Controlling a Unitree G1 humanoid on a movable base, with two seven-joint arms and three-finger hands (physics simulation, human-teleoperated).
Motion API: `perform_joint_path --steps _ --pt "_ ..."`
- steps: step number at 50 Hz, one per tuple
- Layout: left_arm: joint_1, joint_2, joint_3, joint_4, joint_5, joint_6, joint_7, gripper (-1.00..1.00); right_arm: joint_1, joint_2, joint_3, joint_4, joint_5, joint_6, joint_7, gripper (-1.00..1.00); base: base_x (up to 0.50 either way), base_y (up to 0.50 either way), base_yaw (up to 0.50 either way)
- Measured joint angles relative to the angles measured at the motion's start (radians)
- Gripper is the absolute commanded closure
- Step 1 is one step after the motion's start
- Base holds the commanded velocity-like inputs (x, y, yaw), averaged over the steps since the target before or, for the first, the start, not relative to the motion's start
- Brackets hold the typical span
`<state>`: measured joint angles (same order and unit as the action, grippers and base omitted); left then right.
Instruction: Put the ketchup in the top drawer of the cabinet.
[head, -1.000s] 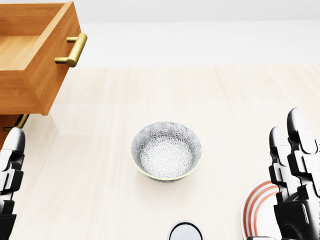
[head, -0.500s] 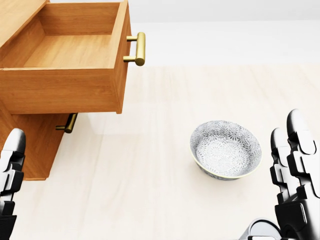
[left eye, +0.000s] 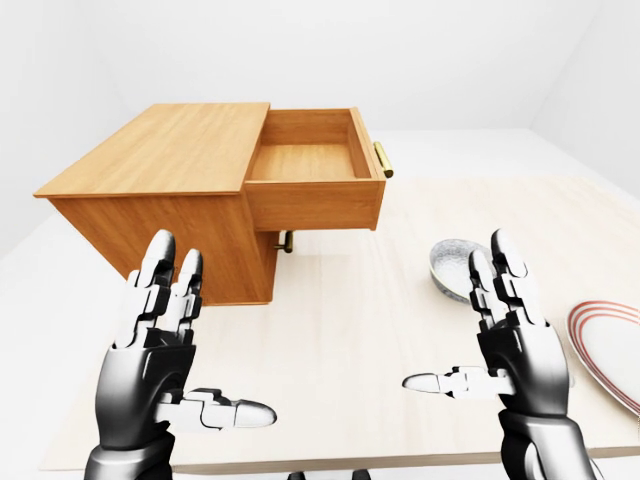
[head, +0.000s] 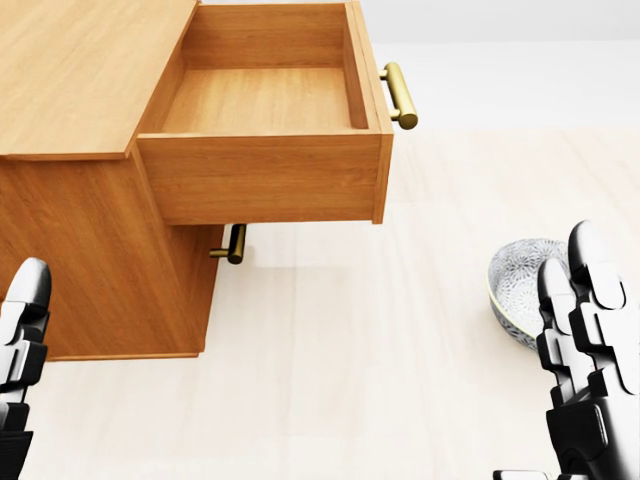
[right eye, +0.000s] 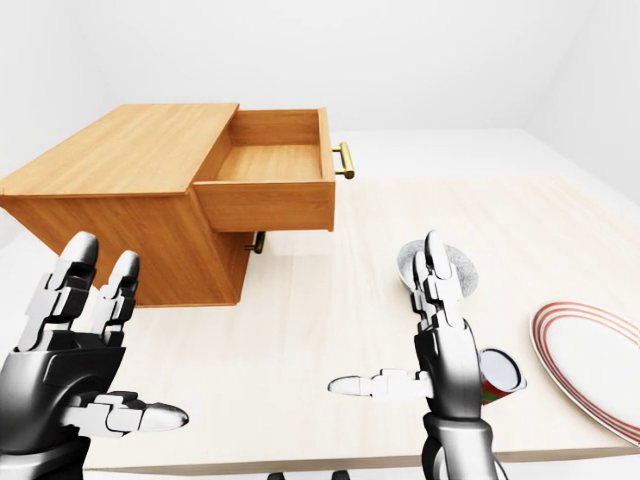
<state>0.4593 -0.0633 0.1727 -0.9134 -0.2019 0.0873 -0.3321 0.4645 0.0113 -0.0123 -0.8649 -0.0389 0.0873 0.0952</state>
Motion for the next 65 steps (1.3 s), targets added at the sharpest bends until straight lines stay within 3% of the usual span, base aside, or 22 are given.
perform_joint_path --steps 24,30,35,42,54,60,65 --pt "-0.015 0.001 0.013 -0.005 -0.006 0.0 0.002 -1.0 -0.004 0.003 -0.019 -0.001 0.033 0.0 0.004 -1.0 0.01 0.08 0.0" --pt "-0.02 0.0 0.021 -0.011 -0.011 0.0 0.002 -1.0 -0.02 0.002 -0.075 -0.077 0.032 0.0 0.036 -1.0 0.0 0.0 0.0" --pt "-0.025 -0.001 0.027 -0.012 -0.013 0.0 0.001 -1.0 -0.083 -0.016 -0.17 -0.169 0.028 0.0 0.09 -1.0 0.0 0.0 0.0" --pt "-0.031 -0.002 0.031 -0.011 -0.013 0.0 0.002 -1.0 -0.189 -0.126 -0.327 -0.182 0.068 0.0 0.14 -1.0 0.0 0.0 0.0" --pt "-0.032 -0.002 0.031 -0.01 -0.012 0.0 0.003 -1.0 -0.245 -0.449 -0.664 -0.182 0.377 0.0 0.101 -1.0 0.0 0.0 0.0" --pt "-0.031 -0.002 0.032 -0.013 -0.012 0.0 0.003 -1.0 -0.265 -0.529 -0.79 -0.182 0.39 0.0 0.189 -1.0 0.0 0.0 0.0" --pt "-0.03 -0.003 0.033 -0.016 -0.013 0.0 0.003 -1.0 -0.284 -0.569 -0.859 -0.182 0.307 0.0 0.32 -1.0 0.0 0.0 0.0"
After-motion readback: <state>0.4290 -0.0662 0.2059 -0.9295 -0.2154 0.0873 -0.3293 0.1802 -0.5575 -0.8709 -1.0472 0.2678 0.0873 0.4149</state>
